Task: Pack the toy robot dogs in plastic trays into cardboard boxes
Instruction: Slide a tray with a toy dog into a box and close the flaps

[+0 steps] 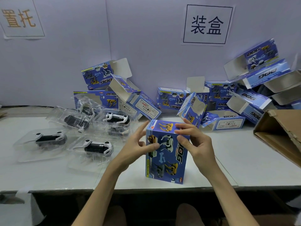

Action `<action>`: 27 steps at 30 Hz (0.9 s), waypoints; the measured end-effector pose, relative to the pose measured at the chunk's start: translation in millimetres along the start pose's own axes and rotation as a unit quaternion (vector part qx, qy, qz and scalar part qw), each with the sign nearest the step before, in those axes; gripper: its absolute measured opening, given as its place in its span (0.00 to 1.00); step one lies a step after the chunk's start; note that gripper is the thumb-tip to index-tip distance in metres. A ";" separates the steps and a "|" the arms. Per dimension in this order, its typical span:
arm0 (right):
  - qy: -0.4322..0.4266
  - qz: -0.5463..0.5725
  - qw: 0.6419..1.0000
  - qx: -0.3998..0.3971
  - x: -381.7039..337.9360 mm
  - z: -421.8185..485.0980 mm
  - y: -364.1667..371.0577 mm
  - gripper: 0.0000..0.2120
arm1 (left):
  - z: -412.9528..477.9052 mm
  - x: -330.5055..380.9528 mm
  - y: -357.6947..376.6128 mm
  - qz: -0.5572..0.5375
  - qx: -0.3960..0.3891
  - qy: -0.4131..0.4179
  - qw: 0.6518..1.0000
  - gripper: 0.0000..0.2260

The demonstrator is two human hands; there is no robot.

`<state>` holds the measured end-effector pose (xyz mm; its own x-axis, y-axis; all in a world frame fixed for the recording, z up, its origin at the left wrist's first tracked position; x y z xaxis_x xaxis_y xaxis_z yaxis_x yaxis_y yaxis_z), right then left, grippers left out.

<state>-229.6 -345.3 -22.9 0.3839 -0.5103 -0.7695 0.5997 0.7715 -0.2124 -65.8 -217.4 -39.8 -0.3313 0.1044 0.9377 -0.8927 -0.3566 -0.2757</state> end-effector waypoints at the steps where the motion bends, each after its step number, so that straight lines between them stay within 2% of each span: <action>1: 0.005 0.005 1.000 -0.001 1.2 -0.7 0.4 0.10 | 0.3 -0.7 1.5 -0.001 0.001 0.004 1.000 0.35; 5: 0.021 0.033 0.999 0.003 3.2 -3.2 -2.3 0.11 | -5.1 5.4 7.3 -0.048 0.067 0.032 0.996 0.37; 8: 0.098 0.120 0.987 0.036 7.5 -6.5 -8.0 0.16 | -9.7 17.9 19.8 -0.025 0.096 0.090 0.991 0.37; 11: 0.207 0.163 0.963 0.061 11.2 -6.6 -23.9 0.23 | -18.7 41.1 38.0 0.083 0.089 0.206 0.971 0.34; 13: 0.277 0.154 0.948 0.037 11.1 -7.1 -37.5 0.27 | -23.9 52.4 54.4 0.220 0.082 0.260 0.936 0.35; 16: 0.373 0.118 0.919 -0.053 20.5 -20.4 -49.8 0.29 | -25.3 50.2 75.9 0.378 0.080 0.290 0.876 0.38; 18: 0.406 0.159 0.897 -0.074 30.8 -36.7 -55.1 0.27 | -22.0 39.6 87.5 0.427 0.078 0.295 0.851 0.41; 20: 0.403 0.197 0.892 -0.049 40.9 -52.5 -60.0 0.25 | -17.8 22.8 94.0 0.443 0.068 0.284 0.847 0.43; 23: 0.359 0.261 0.894 0.065 51.0 -67.1 -72.5 0.24 | -10.7 -9.9 87.2 0.412 0.045 0.215 0.884 0.47; 25: 0.311 0.288 0.895 0.140 49.5 -68.5 -90.2 0.23 | -9.0 -31.8 76.6 0.412 0.047 0.168 0.894 0.45; 27: 0.251 0.266 0.905 0.218 44.4 -62.5 -117.7 0.20 | -7.5 -49.4 66.2 0.411 0.050 0.134 0.900 0.40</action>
<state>-327.1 -435.0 -69.7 0.3986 0.2105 -0.8926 0.6848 0.5791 0.4424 -110.8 -239.2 -105.9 -0.9413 -0.0176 0.3372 -0.2845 -0.4969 -0.8199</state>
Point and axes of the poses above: each hand's wrist, its own z-axis towards the middle knuckle, its own y-axis out of the palm, x = y × z, the point moved 5 cm from there along z, towards the middle knuckle, and after that the axes turned 11 degrees about -x, right-handed, at the moved point
